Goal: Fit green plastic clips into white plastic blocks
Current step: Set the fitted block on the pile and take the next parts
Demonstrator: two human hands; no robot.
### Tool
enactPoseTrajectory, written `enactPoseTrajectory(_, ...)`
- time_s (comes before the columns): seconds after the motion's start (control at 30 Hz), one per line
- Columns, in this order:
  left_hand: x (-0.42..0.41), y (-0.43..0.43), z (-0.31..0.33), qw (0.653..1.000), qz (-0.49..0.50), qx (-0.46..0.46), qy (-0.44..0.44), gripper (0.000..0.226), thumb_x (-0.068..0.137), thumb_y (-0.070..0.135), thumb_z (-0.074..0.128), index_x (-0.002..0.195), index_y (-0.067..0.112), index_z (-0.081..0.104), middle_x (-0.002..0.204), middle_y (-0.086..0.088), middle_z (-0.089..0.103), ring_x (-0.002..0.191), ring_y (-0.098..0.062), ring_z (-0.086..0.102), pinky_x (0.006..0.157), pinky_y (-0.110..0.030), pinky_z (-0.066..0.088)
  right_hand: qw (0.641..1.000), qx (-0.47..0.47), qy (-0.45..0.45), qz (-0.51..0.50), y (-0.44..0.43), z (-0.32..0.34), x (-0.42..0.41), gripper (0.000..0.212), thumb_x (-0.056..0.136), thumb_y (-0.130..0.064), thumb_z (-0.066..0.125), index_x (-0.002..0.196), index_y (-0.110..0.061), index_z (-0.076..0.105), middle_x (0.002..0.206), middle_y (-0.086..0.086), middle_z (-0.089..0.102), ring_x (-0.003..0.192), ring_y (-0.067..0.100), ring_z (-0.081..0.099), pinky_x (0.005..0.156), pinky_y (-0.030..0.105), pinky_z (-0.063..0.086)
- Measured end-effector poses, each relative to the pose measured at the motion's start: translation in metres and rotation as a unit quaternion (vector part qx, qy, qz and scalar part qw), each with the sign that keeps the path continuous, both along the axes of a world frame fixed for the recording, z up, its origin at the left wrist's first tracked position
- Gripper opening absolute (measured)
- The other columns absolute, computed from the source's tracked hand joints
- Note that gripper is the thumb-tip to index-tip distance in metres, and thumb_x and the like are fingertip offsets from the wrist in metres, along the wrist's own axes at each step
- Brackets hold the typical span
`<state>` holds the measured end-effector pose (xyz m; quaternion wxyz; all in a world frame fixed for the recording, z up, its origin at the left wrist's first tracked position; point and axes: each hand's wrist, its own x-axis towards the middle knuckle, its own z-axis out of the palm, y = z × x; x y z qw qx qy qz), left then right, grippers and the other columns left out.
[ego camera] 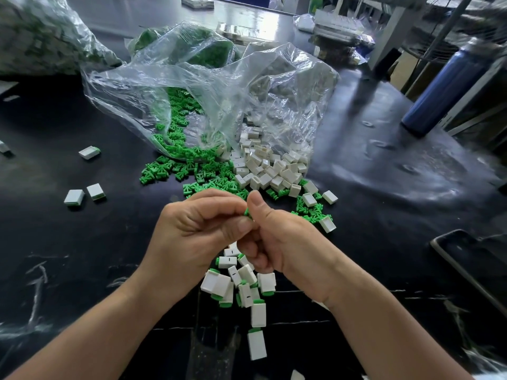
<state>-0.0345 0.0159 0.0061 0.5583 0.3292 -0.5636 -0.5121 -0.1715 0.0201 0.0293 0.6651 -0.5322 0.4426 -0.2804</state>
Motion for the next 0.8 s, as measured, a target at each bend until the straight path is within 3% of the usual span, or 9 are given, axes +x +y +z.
enactPoseTrajectory(0.1, -0.0005, 0.0011, 0.0009, 1.0, 0.008, 0.007, -0.009, 0.027, 0.064, 0.004, 0.064, 0.089, -0.003, 0.068, 0.083, -0.023, 0.061, 0.06, -0.036, 0.061, 0.059, -0.048, 0.053, 1.0, 0.013, 0.013, 0.015, -0.0008, 0.0006, -0.0014, 0.054, 0.066, -0.068, 0.034, 0.067, -0.016, 0.049, 0.054, -0.004, 0.045, 0.048, 0.007, 0.036, 0.048, 0.02, 0.028)
enactPoseTrajectory(0.2, -0.0004, 0.0021, 0.0021, 1.0, -0.001, 0.019, -0.016, 0.026, 0.066, 0.005, 0.064, 0.089, -0.007, 0.067, 0.077, -0.031, 0.059, 0.059, -0.047, 0.058, 0.056, -0.059, 0.05, 0.999, 0.021, 0.021, 0.015, -0.0011, -0.0006, -0.0019, 0.055, 0.065, -0.069, 0.033, 0.065, -0.016, 0.049, 0.053, -0.004, 0.046, 0.045, 0.007, 0.036, 0.045, 0.018, 0.029)
enactPoseTrajectory(0.4, 0.0026, -0.0024, 0.0002, 0.998, -0.019, 0.025, -0.046, 0.031, 0.061, 0.01, 0.067, 0.088, -0.005, 0.068, 0.086, -0.025, 0.064, 0.065, -0.034, 0.065, 0.063, -0.044, 0.055, 0.999, 0.049, -0.002, 0.0, -0.0019, -0.0014, -0.0017, 0.05, 0.066, -0.065, 0.035, 0.057, -0.019, 0.051, 0.051, -0.006, 0.046, 0.045, 0.006, 0.037, 0.043, 0.016, 0.029)
enactPoseTrajectory(0.53, 0.0027, -0.0007, 0.0005, 0.998, -0.052, 0.028, -0.002, 0.021, 0.066, 0.004, 0.064, 0.084, -0.006, 0.068, 0.068, -0.018, 0.065, 0.051, -0.03, 0.061, 0.053, -0.034, 0.053, 0.998, 0.052, -0.013, 0.015, -0.0016, 0.0001, -0.0007, 0.05, 0.068, -0.063, 0.033, 0.064, -0.016, 0.05, 0.054, -0.004, 0.043, 0.046, 0.007, 0.035, 0.044, 0.017, 0.028)
enactPoseTrajectory(0.8, 0.0015, -0.0004, 0.0011, 0.998, -0.044, 0.033, 0.006, 0.021, 0.063, 0.0, 0.064, 0.083, -0.007, 0.067, 0.072, -0.018, 0.066, 0.05, -0.03, 0.062, 0.051, -0.032, 0.052, 0.999, 0.046, -0.01, 0.013, -0.0012, 0.0, -0.0013, 0.046, 0.07, -0.06, 0.035, 0.067, -0.016, 0.05, 0.053, -0.007, 0.044, 0.047, 0.006, 0.035, 0.044, 0.016, 0.028)
